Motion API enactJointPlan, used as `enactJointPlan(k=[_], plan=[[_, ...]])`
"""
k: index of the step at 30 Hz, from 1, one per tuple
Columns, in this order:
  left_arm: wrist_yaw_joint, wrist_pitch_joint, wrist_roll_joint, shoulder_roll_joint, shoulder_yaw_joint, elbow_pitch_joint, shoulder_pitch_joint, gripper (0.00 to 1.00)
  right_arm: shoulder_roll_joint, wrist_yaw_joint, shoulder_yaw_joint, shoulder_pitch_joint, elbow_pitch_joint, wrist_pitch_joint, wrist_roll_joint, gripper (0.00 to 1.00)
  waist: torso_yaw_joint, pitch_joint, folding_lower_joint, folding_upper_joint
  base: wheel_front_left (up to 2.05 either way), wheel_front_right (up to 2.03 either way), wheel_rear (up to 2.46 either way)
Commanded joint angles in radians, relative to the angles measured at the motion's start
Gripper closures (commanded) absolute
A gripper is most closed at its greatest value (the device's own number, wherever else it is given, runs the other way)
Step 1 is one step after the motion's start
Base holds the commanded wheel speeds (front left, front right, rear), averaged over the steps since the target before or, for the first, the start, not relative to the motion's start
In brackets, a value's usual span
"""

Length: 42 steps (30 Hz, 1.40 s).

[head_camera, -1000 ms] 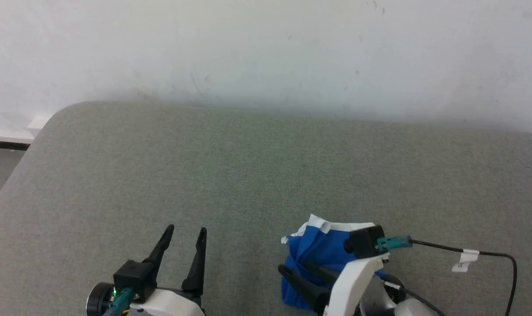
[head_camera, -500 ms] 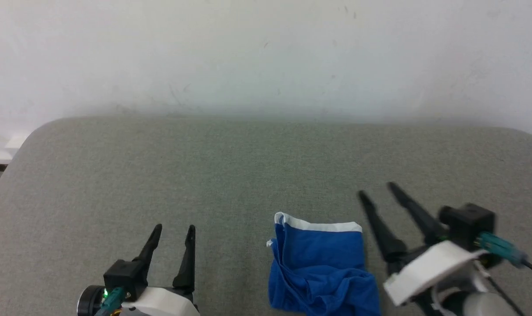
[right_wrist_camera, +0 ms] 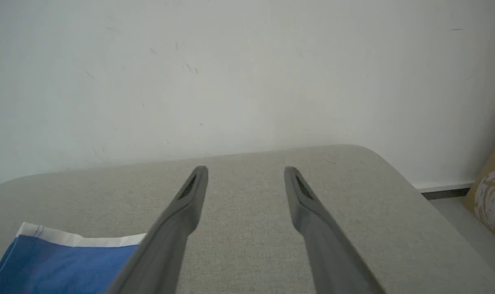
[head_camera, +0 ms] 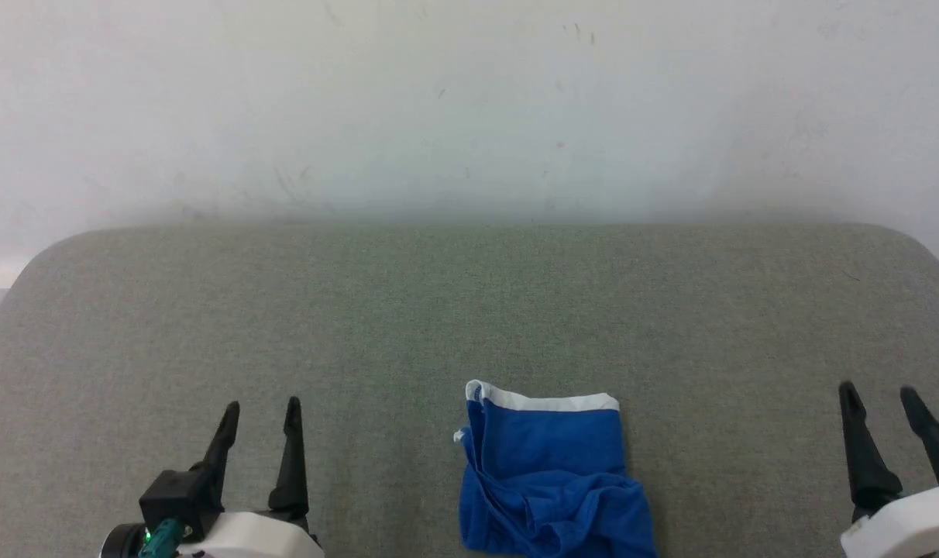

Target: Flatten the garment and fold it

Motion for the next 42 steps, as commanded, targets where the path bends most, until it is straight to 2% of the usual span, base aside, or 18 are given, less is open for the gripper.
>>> enactJointPlan(k=[1,4,7,11,15,22,32,33,34,35,36,42], plan=[[0.005,-0.005,-0.004,0.000,0.006,-0.004,0.016,0.00,0.003,-0.001,-0.011,0.010,0.014,0.015,0.016,0.00,-0.002,0.001,0.0001,-0.0001,0.00,0.00,0.00],[0.007,-0.005,-0.004,0.000,0.014,-0.008,0.021,0.00,-0.002,-0.001,-0.052,-0.011,0.097,0.114,0.090,0.00,-0.004,0.004,0.0001,-0.0001,0.00,0.00,0.00],[0.004,-0.005,-0.001,-0.001,0.016,-0.009,0.018,0.00,-0.024,-0.001,-0.055,-0.054,0.207,0.261,0.156,0.00,0.004,0.010,0.0001,-0.0001,0.00,0.00,0.00],[-0.002,-0.006,0.006,-0.006,0.009,-0.007,0.009,0.00,-0.040,-0.001,-0.001,-0.132,0.322,0.461,0.223,0.00,0.024,0.020,0.0001,-0.0001,0.00,0.00,0.00],[-0.009,-0.006,0.012,-0.015,-0.002,-0.004,-0.002,0.00,-0.029,-0.001,0.083,-0.216,0.392,0.589,0.271,0.00,0.048,0.032,0.0001,-0.0001,0.00,0.00,0.00],[-0.027,-0.006,0.019,-0.032,-0.021,0.014,-0.033,0.00,-0.008,-0.001,0.214,-0.330,0.556,0.626,0.283,0.00,0.093,0.051,0.0001,-0.0001,0.00,0.00,0.00],[-0.041,-0.006,0.029,-0.049,-0.024,0.032,-0.050,0.00,0.009,-0.001,0.355,-0.363,0.786,0.621,0.284,0.00,0.119,0.069,0.0001,-0.0001,0.00,0.00,0.00],[-0.042,-0.006,0.030,-0.050,-0.024,0.034,-0.050,0.00,0.009,-0.001,0.367,-0.366,0.802,0.622,0.286,0.17,0.118,0.068,0.0001,-0.0001,0.00,0.00,0.00],[-0.043,-0.006,0.031,-0.050,-0.023,0.036,-0.050,0.00,0.010,-0.001,0.376,-0.368,0.816,0.624,0.291,0.62,0.117,0.068,0.0001,-0.0001,0.00,0.00,0.00],[-0.044,-0.006,0.032,-0.051,-0.023,0.038,-0.049,0.00,0.010,-0.001,0.385,-0.370,0.829,0.627,0.297,0.89,0.116,0.065,0.0001,-0.0001,0.00,0.00,0.00],[-0.045,-0.006,0.033,-0.052,-0.023,0.040,-0.049,0.00,0.011,-0.001,0.393,-0.372,0.838,0.627,0.302,1.00,0.115,0.063,0.0001,-0.0001,0.00,0.00,0.00],[-0.047,-0.006,0.035,-0.052,-0.017,0.050,-0.038,0.00,0.011,-0.001,0.451,-0.405,0.809,0.593,0.324,1.00,0.098,0.038,0.0001,-0.0001,0.00,0.00,0.00]])
